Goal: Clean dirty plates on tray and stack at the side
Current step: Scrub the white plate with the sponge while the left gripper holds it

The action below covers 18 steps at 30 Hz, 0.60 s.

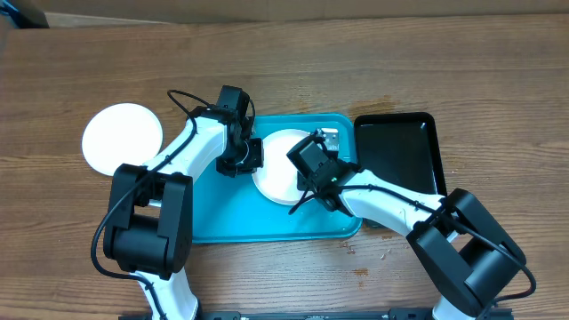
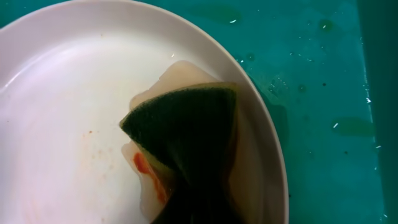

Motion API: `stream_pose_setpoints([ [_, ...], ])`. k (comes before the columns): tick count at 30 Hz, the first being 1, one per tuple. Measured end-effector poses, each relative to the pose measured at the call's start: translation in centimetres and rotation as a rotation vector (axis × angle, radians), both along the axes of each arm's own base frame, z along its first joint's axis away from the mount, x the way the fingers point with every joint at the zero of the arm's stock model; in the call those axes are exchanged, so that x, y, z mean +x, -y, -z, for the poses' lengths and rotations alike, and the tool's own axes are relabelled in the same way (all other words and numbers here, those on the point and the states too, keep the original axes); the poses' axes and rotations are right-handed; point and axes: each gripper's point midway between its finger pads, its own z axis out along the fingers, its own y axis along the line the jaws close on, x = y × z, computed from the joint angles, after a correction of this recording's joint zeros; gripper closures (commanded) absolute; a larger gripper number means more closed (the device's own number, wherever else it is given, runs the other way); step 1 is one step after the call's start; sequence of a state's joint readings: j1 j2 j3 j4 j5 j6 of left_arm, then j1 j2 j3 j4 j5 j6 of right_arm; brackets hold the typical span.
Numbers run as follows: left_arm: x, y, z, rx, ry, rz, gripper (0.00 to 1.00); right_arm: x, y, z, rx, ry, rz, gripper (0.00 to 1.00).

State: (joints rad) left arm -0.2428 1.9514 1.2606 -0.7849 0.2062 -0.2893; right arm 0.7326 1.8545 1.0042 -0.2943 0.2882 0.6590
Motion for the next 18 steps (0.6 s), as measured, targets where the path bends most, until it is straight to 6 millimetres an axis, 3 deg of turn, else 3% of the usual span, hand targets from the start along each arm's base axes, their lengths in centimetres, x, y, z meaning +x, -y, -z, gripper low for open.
stream_pose_setpoints([
  [9, 0.0, 0.0, 0.0, 0.001, -0.001, 0.0, 0.96, 0.1, -0.4, 0.0, 0.042, -0.002, 0.001, 0.96],
  [18, 0.1, -0.3, 0.1, 0.015, 0.002, -0.004, 0.96, 0.6, -2.4, 0.3, 0.155, -0.014, -0.032, 0.96],
])
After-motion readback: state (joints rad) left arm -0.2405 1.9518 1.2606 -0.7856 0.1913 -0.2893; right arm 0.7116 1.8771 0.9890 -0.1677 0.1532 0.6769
